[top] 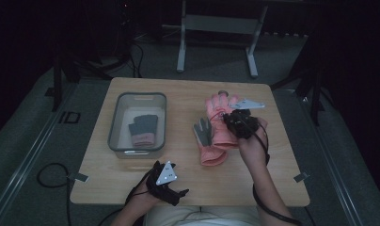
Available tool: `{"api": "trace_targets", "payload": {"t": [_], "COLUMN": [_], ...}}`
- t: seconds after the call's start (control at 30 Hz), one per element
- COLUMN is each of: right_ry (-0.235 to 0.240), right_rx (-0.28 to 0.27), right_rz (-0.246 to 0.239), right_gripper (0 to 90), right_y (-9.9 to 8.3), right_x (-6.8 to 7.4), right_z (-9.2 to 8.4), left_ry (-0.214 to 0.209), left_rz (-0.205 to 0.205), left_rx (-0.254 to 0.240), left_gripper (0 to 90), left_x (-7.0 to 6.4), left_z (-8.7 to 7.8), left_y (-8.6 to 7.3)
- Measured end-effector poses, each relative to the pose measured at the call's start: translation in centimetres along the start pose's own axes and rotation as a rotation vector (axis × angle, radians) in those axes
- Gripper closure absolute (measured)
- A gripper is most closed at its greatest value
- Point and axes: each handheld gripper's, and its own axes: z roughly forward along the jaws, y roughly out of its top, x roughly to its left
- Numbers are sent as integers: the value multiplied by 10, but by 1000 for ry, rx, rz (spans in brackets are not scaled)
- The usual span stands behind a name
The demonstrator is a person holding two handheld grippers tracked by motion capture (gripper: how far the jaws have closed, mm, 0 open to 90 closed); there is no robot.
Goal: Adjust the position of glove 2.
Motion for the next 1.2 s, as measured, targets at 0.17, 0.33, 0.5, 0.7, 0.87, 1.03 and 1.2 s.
{"api": "trace_targets", "payload": {"t": [0.17, 0.33, 0.5, 0.7, 0.87, 1.03, 1.2], "right_ry": [-17, -46, -44, -31, -3, 22, 51], "right_rx": [24, 63, 105, 171, 195, 206, 178], "right_rz": [-10, -34, -36, -25, -5, 0, 5], "right_gripper": [873, 873, 872, 867, 854, 828, 696], "right_y": [-5, -16, -25, -39, -50, -54, -48], "right_x": [24, 36, 37, 35, 35, 32, 29], "right_z": [12, 33, 48, 73, 87, 91, 82], "left_ry": [-2, -2, -6, -5, -6, -6, -1], "left_rz": [4, 6, 4, 6, 6, 4, -16], "left_rx": [2, 1, -1, 3, 3, 4, -17], "left_gripper": [0, 0, 0, 0, 0, 0, 0], "left_x": [0, 0, 0, -1, -2, -1, -2], "left_z": [0, -1, -1, 0, 0, 0, -2], "left_y": [0, 0, 0, 0, 0, 0, 4]}}
